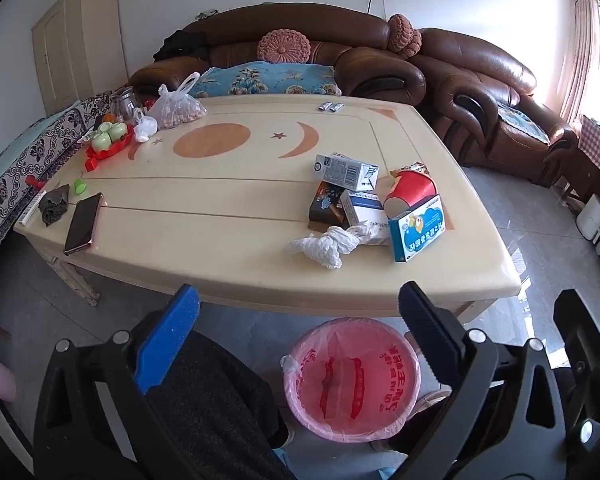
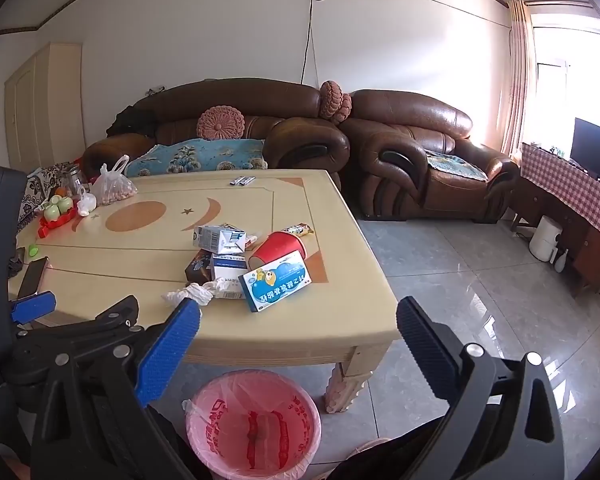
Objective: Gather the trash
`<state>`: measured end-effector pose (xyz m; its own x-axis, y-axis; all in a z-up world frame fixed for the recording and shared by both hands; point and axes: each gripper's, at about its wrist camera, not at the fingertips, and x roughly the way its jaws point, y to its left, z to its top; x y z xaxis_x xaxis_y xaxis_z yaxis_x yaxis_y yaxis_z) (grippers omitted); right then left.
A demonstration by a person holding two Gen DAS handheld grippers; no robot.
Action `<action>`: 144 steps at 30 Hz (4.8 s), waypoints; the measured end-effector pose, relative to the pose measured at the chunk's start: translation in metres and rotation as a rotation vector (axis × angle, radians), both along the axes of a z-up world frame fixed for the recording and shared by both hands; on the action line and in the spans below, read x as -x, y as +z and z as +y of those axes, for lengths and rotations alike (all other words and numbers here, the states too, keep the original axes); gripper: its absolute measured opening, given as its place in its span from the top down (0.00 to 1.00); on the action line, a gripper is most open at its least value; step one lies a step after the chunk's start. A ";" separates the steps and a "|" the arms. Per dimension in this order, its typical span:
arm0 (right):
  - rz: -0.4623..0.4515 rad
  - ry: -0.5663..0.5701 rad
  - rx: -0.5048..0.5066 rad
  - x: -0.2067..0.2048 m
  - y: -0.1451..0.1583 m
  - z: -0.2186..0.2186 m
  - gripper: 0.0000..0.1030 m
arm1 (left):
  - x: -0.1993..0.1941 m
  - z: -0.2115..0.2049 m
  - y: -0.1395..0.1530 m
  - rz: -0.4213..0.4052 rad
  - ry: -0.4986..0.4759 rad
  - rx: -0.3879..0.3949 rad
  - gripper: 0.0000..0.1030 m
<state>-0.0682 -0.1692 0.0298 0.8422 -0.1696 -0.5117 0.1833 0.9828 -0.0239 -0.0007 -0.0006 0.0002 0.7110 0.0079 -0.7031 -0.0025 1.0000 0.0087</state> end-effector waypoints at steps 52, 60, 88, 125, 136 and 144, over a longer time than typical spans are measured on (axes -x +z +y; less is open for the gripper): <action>0.003 0.145 0.013 -0.011 0.001 0.000 0.06 | -0.012 0.011 -0.006 0.060 -0.054 0.022 0.05; 0.064 0.220 -0.110 -0.034 -0.013 -0.033 0.06 | -0.023 0.020 -0.008 0.085 -0.111 -0.018 0.05; 0.233 0.293 -0.229 -0.117 -0.037 -0.063 0.06 | -0.081 -0.010 -0.022 0.178 -0.403 -0.082 0.05; 0.413 0.296 -0.304 -0.230 -0.086 -0.056 0.06 | -0.177 -0.031 -0.098 0.324 -0.616 -0.159 0.05; 0.446 0.213 -0.316 -0.254 -0.111 -0.046 0.06 | -0.191 -0.034 -0.123 0.366 -0.653 -0.179 0.05; 0.426 0.035 -0.289 -0.269 -0.123 -0.032 0.06 | -0.198 -0.035 -0.139 0.414 -0.682 -0.126 0.05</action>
<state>0.2013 -0.2010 -0.0935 0.5512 0.0542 -0.8326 0.1838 0.9655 0.1845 0.1978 -0.0361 -0.1386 0.2698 -0.2371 -0.9333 0.6364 0.7713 -0.0120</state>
